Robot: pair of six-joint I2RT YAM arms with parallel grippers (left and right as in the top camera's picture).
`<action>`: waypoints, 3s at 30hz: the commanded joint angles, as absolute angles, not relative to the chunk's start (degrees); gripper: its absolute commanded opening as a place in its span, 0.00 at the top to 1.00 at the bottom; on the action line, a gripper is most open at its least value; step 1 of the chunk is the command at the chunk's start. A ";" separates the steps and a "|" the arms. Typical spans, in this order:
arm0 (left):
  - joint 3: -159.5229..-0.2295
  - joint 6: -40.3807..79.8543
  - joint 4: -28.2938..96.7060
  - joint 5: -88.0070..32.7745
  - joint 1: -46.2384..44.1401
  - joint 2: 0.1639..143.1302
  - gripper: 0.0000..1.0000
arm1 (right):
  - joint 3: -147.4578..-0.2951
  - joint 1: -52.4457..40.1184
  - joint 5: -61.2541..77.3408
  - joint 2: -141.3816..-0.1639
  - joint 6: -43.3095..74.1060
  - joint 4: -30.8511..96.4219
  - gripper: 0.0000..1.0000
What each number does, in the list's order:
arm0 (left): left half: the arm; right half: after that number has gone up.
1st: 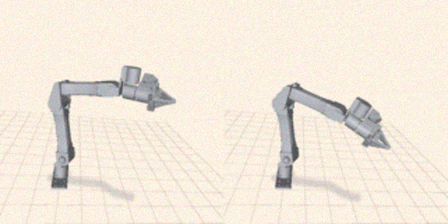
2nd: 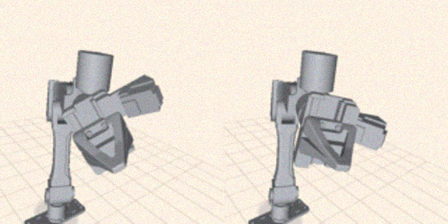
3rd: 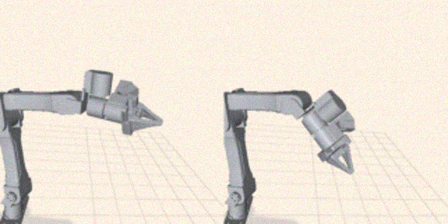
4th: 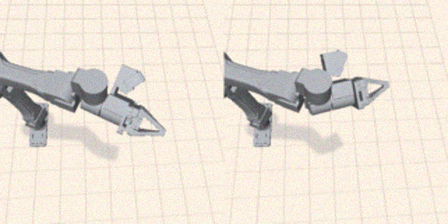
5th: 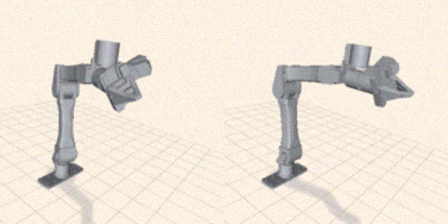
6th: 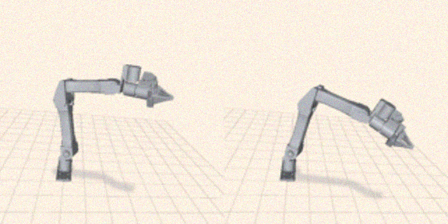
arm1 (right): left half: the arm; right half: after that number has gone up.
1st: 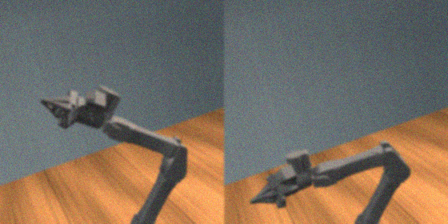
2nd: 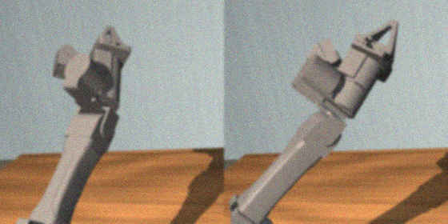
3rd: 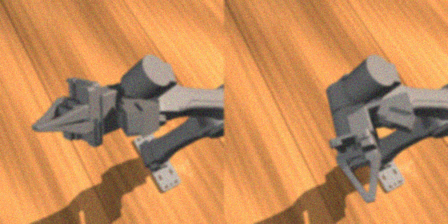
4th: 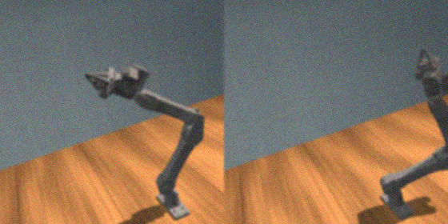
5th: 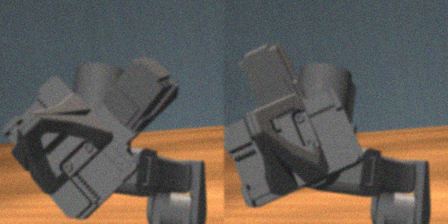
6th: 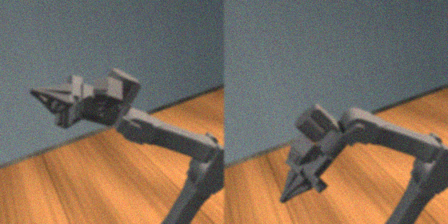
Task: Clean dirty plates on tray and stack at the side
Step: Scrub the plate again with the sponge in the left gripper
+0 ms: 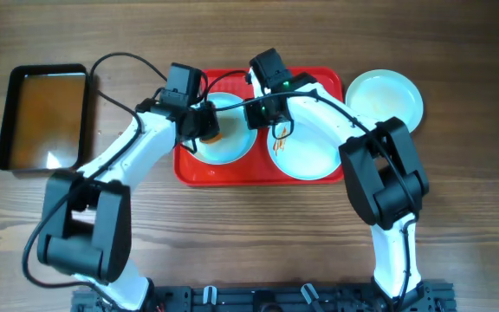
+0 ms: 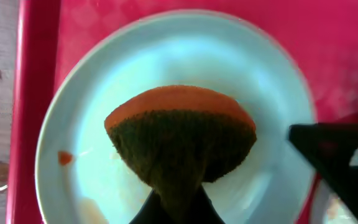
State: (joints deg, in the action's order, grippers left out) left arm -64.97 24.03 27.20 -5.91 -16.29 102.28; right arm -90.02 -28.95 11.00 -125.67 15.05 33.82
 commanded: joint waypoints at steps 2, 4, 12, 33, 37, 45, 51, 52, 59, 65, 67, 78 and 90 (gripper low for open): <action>-64.84 22.65 29.47 -6.61 -16.40 106.69 0.96 | -88.75 -29.06 10.35 -126.17 15.27 34.37 0.96; -64.84 22.70 29.58 -6.59 -16.36 107.70 0.96 | -88.75 -29.04 10.35 -126.17 15.29 34.39 0.96; -64.84 17.30 27.68 17.02 -16.23 108.57 0.96 | -88.75 -29.04 9.85 -126.17 15.64 34.30 0.96; -64.73 9.39 13.74 5.13 -16.45 110.76 0.96 | -88.75 -29.04 8.60 -126.17 15.68 34.13 0.96; -64.73 9.23 11.29 15.20 -15.90 113.65 0.96 | -88.75 -29.04 8.60 -126.17 15.64 34.52 0.96; -64.73 1.69 16.75 22.83 -17.30 113.47 0.96 | -88.75 -29.04 8.58 -126.17 16.56 33.87 0.96; -64.73 1.65 17.89 41.01 -23.18 113.38 0.96 | -88.75 -29.04 8.58 -126.17 16.62 34.11 0.96; -64.73 1.61 17.93 42.24 -23.57 113.38 0.96 | -88.75 -29.04 8.58 -126.17 16.62 34.15 0.96; -64.73 6.17 23.05 29.80 -24.88 113.38 0.96 | -88.75 -29.04 8.60 -126.17 16.62 34.13 0.96; -64.73 6.28 10.55 29.34 -21.21 113.38 0.96 | -88.75 -29.04 8.58 -126.17 16.67 34.13 0.96; -64.73 6.28 9.13 26.85 -19.59 113.38 0.96 | -88.75 -29.04 8.58 -126.17 16.64 34.13 0.96; -64.75 8.75 30.83 6.13 -25.06 113.36 0.96 | -88.75 -29.04 8.60 -126.17 18.20 33.78 0.96; -64.90 23.24 31.88 -10.48 -23.57 106.15 0.96 | -88.75 -29.08 9.06 -126.17 19.75 34.41 0.96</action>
State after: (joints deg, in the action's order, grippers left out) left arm -67.35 20.95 30.74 11.57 -22.85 108.38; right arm -89.60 -27.16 6.35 -124.92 16.19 35.59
